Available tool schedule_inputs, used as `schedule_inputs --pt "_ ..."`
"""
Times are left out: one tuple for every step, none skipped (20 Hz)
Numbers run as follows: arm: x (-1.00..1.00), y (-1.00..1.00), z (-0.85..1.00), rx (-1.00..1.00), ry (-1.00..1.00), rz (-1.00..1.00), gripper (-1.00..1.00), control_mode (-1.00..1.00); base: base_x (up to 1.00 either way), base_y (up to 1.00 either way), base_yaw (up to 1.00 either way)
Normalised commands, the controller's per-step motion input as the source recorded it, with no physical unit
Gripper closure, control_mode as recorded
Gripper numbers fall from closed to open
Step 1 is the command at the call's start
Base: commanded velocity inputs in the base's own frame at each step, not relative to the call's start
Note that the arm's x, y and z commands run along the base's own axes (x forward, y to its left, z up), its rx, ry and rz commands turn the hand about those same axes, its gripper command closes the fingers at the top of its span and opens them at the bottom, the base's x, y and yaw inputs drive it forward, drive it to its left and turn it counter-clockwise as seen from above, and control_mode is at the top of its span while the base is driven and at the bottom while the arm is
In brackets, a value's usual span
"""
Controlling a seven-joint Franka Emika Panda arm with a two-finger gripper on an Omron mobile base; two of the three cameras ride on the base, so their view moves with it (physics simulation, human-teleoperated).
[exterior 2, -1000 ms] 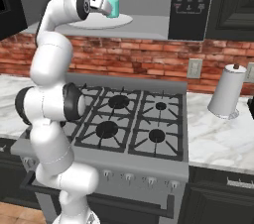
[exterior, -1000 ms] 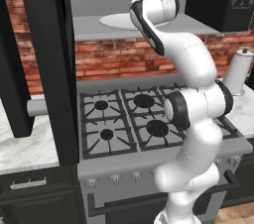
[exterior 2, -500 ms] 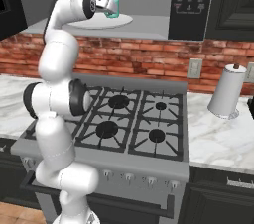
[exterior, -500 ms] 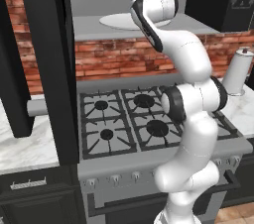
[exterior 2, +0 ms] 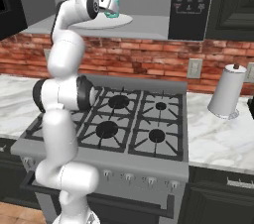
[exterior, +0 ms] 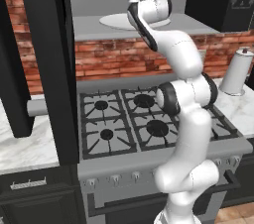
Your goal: Pick the cup of tea, navigate to the dining table, and place it on the saucer.
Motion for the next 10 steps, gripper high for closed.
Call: schedule_inputs --pt "0.36 0.05 0.0 0.0 0.0 -0.04 -1.0 -1.0 0.0 0.0 0.0" --pt "0.36 0.04 0.0 0.0 0.0 -0.04 -1.0 -1.0 0.0 0.0 0.0" --pt "0.34 0.01 0.0 0.0 0.0 -0.04 -1.0 -1.0 0.0 0.0 0.0" --pt "0.37 0.0 0.0 0.0 0.0 -0.04 -1.0 -1.0 0.0 0.0 0.0" --pt "0.45 0.0 0.0 0.0 0.0 -0.04 -1.0 -1.0 0.0 0.0 0.0" --pt "0.5 0.0 0.0 0.0 0.0 -0.04 -1.0 -1.0 0.0 0.0 0.0" --pt "0.49 0.0 0.0 0.0 0.0 -0.04 -1.0 -1.0 0.0 0.0 0.0" --pt "0.46 0.0 0.0 0.0 0.0 -0.04 -1.0 -1.0 0.0 0.0 0.0" --pt "0.36 0.0 0.0 0.0 0.0 -0.03 -1.0 -1.0 0.0 0.0 0.0" --pt "0.15 0.0 0.0 0.0 0.0 -0.02 -1.0 -1.0 0.0 0.0 0.0"
